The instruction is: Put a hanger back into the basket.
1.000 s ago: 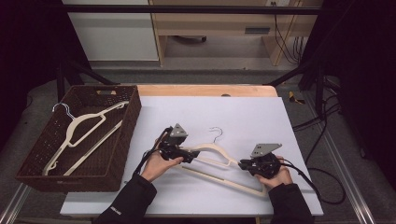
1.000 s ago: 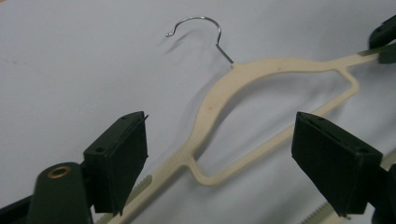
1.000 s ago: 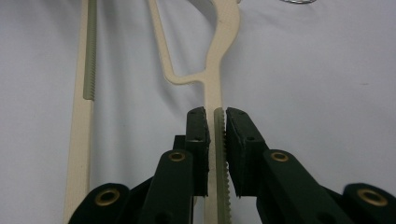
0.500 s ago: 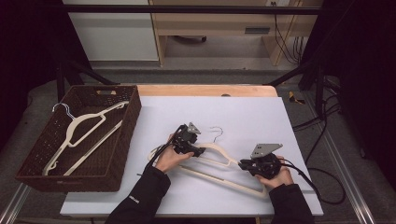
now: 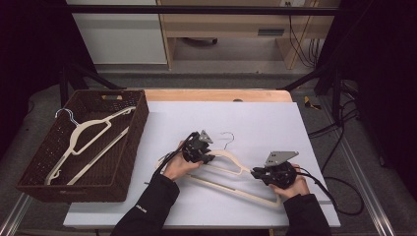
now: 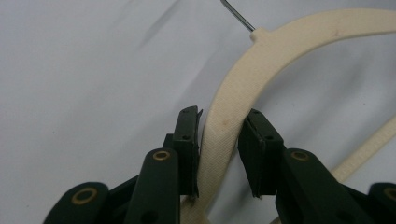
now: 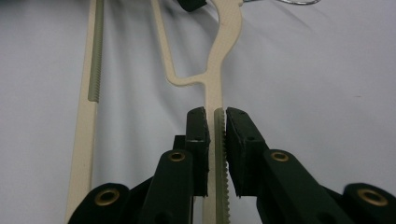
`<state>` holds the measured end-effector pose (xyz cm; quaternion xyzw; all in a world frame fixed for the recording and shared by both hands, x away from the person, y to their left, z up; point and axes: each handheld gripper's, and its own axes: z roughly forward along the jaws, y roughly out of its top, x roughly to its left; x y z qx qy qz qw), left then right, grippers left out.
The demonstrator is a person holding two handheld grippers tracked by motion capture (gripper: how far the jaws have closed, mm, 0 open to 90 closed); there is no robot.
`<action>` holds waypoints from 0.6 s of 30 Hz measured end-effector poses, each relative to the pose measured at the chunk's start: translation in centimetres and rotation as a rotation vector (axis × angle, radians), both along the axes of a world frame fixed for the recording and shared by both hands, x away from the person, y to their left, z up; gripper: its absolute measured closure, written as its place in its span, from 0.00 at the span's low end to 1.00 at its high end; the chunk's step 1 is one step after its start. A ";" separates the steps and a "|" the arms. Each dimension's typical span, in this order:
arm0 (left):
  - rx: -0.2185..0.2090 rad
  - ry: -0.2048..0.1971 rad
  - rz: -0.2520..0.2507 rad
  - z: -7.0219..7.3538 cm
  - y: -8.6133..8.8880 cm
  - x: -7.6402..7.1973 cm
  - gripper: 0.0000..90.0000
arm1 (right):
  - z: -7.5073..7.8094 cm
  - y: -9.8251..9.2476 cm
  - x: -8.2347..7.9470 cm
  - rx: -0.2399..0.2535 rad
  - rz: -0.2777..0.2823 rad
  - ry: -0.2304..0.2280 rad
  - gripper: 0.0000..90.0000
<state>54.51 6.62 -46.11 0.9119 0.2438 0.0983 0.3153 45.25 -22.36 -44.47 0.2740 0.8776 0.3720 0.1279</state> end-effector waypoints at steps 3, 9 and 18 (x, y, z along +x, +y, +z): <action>0.018 -0.025 -0.020 0.5 0.1 -0.5 0.79 | -0.2 0.0 0.1 -0.002 -0.006 0.012 0.89; 0.041 -0.070 -0.054 1.3 0.4 -1.8 0.82 | -0.6 -0.2 0.2 0.009 -0.002 0.035 0.88; 0.030 -0.121 -0.033 1.5 1.2 -3.5 0.83 | -0.5 -0.4 0.5 0.112 -0.019 0.060 0.66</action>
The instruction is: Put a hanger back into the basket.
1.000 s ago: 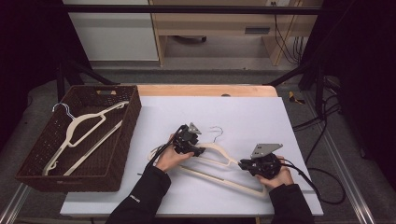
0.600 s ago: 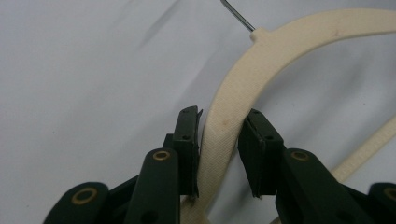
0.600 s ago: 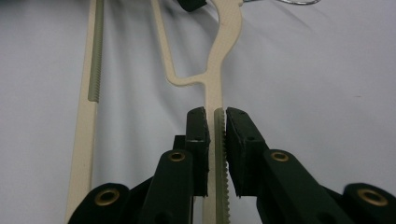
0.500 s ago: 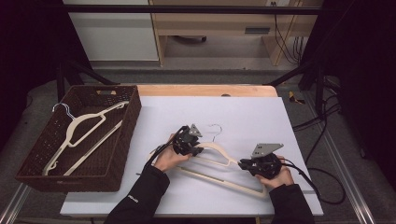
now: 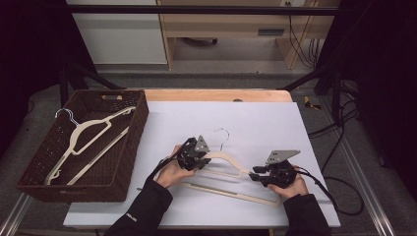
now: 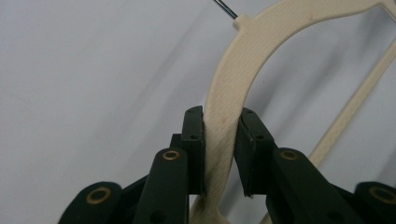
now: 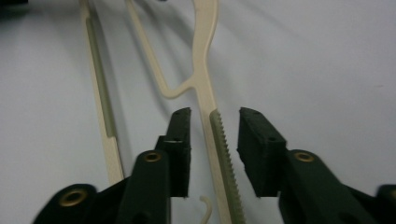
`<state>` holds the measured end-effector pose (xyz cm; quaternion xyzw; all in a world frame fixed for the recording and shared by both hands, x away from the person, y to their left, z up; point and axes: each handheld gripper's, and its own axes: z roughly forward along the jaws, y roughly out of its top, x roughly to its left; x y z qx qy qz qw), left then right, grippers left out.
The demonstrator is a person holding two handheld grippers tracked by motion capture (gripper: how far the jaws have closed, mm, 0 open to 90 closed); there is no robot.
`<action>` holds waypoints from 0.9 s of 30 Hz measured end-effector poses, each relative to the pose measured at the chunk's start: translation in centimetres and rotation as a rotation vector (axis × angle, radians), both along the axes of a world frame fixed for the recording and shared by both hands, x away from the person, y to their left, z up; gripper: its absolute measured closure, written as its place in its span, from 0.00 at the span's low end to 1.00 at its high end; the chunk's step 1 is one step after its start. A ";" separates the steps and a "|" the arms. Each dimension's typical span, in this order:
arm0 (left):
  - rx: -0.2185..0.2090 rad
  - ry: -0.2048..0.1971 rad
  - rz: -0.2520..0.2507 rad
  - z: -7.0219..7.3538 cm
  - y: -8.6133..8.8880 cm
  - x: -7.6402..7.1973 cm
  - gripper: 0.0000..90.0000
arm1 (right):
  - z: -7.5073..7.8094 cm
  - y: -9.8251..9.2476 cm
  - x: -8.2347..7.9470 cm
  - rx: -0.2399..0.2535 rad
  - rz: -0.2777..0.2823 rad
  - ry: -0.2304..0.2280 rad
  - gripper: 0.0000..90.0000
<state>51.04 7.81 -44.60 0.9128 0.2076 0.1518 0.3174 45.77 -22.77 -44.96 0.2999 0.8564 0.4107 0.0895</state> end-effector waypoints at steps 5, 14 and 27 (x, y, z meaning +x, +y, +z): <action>-0.004 -0.017 0.013 0.2 0.2 -0.8 0.83 | 1.4 -0.1 0.3 0.120 -0.055 -0.049 0.45; 0.002 -0.045 0.011 1.2 0.2 -2.1 0.83 | 2.7 3.2 2.0 0.145 -0.068 -0.042 0.35; -0.020 -0.039 0.010 1.1 0.1 -2.8 0.84 | 1.2 6.6 3.8 0.072 -0.004 0.058 0.64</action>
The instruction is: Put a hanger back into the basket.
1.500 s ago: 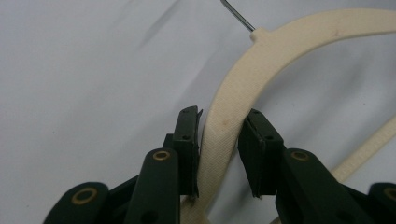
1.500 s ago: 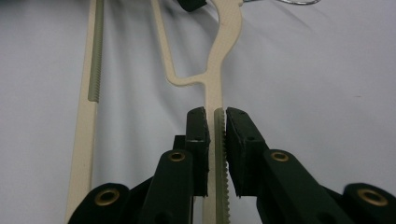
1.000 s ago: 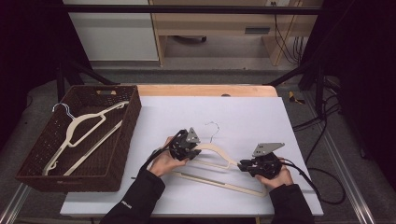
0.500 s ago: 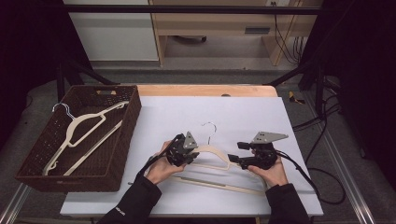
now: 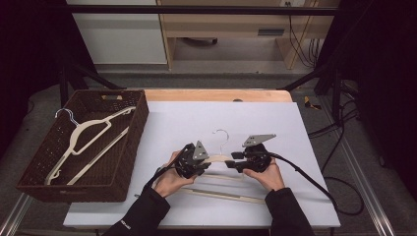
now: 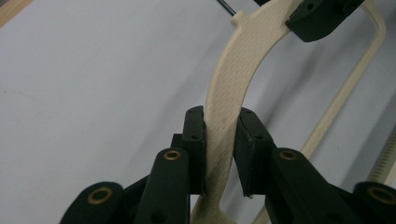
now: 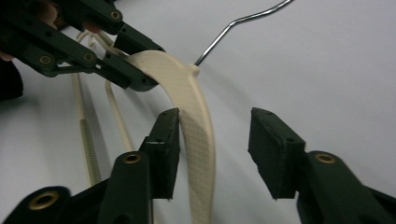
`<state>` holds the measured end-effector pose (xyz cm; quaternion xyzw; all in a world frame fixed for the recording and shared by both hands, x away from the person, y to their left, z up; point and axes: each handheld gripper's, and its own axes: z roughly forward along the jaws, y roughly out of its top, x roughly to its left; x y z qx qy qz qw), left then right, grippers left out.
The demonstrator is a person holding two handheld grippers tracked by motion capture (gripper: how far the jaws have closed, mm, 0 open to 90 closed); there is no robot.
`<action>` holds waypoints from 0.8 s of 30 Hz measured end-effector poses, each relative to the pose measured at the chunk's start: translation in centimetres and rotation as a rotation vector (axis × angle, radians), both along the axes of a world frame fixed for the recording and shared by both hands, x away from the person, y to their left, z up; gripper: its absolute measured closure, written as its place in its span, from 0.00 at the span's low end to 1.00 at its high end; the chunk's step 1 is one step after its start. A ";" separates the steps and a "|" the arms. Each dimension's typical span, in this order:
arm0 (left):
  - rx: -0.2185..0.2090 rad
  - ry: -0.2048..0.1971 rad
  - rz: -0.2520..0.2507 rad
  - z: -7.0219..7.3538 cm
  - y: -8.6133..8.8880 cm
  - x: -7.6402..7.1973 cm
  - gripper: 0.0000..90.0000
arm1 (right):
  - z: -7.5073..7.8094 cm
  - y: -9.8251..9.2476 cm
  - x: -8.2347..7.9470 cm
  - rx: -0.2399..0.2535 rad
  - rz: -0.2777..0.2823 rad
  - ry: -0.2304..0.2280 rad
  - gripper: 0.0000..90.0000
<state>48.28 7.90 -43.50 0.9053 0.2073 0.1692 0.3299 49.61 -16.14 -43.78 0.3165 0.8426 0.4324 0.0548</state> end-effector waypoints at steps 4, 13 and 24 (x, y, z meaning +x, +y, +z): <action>0.009 0.006 -0.005 0.0 0.1 -0.1 0.84 | -0.1 0.2 0.0 0.003 0.036 0.033 0.77; -0.050 0.039 -0.013 0.5 0.6 -0.8 0.83 | 0.5 0.0 -0.2 0.028 0.122 0.065 0.86; -0.156 0.054 -0.060 3.1 2.6 -2.0 0.61 | 2.9 -0.9 -2.0 0.157 0.242 0.076 0.96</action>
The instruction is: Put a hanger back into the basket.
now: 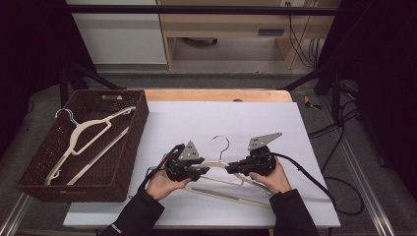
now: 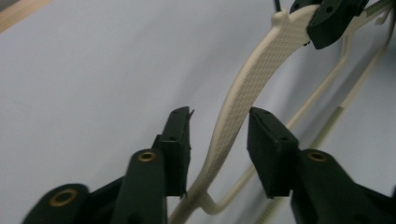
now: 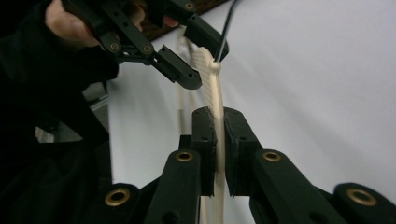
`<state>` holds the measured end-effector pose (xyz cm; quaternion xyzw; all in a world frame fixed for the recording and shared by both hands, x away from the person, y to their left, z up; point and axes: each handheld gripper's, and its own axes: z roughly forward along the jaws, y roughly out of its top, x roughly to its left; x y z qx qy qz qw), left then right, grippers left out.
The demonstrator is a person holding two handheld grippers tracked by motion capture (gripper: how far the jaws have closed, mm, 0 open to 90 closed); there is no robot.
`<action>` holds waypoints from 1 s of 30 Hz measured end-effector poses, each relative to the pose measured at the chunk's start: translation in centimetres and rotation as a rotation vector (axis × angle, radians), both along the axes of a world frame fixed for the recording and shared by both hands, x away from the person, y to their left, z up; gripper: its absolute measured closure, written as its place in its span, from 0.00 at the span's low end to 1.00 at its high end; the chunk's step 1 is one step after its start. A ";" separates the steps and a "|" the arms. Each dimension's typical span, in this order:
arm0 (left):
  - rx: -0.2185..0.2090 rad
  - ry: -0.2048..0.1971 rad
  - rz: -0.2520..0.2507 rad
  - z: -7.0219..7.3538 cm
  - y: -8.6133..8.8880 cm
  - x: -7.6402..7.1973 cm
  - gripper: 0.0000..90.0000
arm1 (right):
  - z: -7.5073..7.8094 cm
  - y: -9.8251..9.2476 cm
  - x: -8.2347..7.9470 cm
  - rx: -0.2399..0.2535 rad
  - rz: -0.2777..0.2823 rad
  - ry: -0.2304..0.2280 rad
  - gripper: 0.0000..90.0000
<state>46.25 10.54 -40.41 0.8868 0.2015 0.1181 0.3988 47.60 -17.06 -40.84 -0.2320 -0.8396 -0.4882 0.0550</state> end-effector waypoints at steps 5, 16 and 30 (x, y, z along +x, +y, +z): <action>-0.040 -0.027 0.014 0.8 0.6 -0.2 0.45 | 0.9 -0.3 -0.7 -0.003 -0.017 -0.050 0.97; -0.051 -0.040 -0.056 2.3 -0.6 0.6 0.48 | 2.1 0.0 -1.4 0.026 0.009 -0.107 0.97; 0.060 -0.043 -0.086 2.4 -1.5 -0.3 0.83 | 2.1 0.1 -1.4 0.012 -0.039 -0.159 0.90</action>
